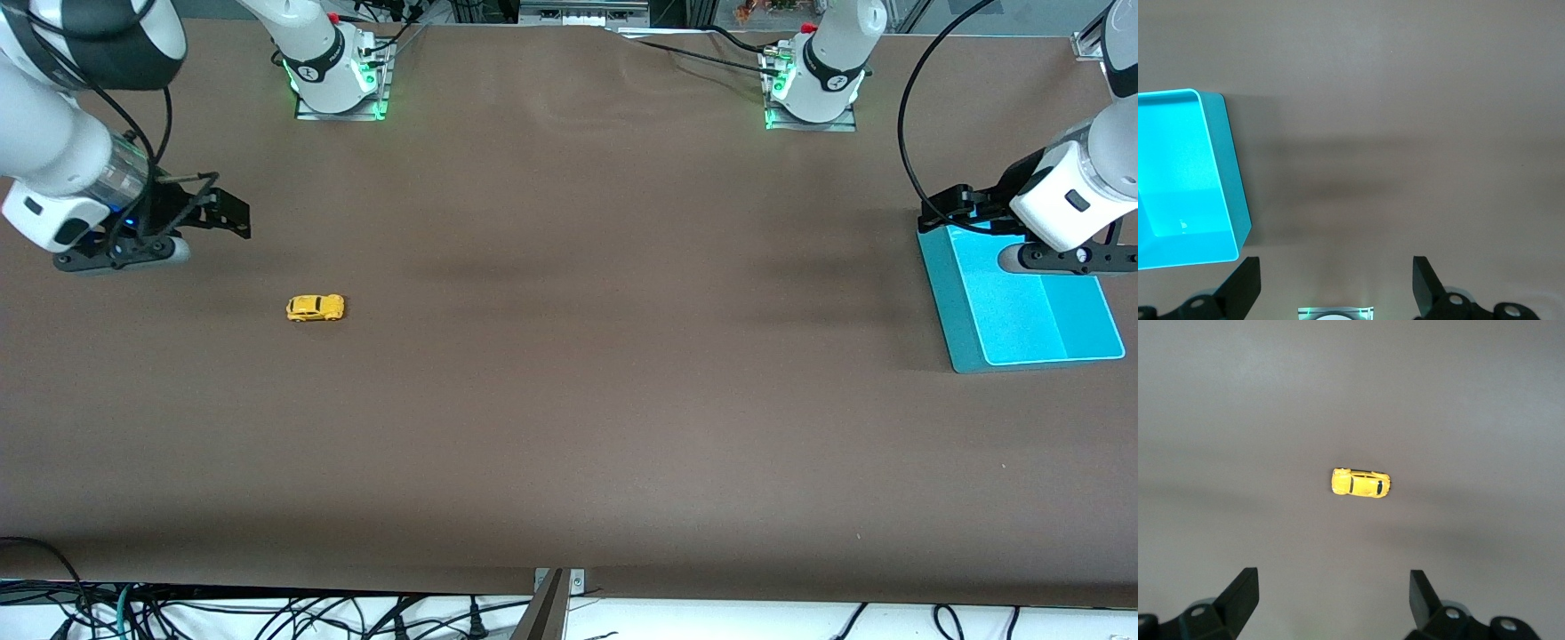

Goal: Wind and store yellow beetle car
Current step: 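Move the right gripper down over the yellow beetle car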

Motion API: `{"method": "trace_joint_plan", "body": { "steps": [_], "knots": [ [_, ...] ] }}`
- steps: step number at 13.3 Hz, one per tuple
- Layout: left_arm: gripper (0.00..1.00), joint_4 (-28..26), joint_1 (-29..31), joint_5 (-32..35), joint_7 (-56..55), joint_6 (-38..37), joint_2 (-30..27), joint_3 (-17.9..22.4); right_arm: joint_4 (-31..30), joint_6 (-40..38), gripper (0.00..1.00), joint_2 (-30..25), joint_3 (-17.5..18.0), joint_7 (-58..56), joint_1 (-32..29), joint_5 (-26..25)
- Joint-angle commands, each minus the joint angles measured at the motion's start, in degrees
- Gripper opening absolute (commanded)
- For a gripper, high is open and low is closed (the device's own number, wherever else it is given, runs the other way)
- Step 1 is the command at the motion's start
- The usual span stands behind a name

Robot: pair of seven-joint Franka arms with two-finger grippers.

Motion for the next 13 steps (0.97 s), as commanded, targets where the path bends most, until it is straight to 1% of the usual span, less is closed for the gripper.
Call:
{"method": "trace_joint_plan", "body": {
  "steps": [1, 3, 5, 7, 8, 13],
  "knots": [
    [1.00, 1.83, 0.63, -1.09, 1.51, -0.57, 0.93, -0.40, -5.53, 5.96, 1.00, 0.01, 0.10, -1.04, 0.64, -0.45],
    [1.00, 1.74, 0.80, -1.09, 1.60, -1.79, 0.93, -0.40, -13.25, 14.03, 1.00, -1.39, 0.10, -4.80, 0.64, -0.45],
    [1.00, 1.92, 0.54, -1.09, 1.86, -3.56, 1.28, -0.40, -18.20, 19.50, 1.00, -1.40, 0.10, -11.38, 0.55, -0.45],
    [1.00, 2.01, -0.16, -1.09, 2.29, -3.65, 1.28, -0.58, -20.49, 21.80, 1.00, -0.35, 0.10, -19.37, 0.55, -0.45],
    [1.00, 2.01, -0.25, -1.09, 4.21, -3.65, 1.28, -0.58, -21.11, 23.03, 1.00, 0.53, 0.10, -24.72, 0.55, -0.63],
    [1.00, 1.92, -0.34, -1.09, 19.59, -3.65, 2.33, -0.58, -22.43, 33.82, 1.00, 8.25, 0.10, -59.34, 0.20, -0.80]
  ]
}}
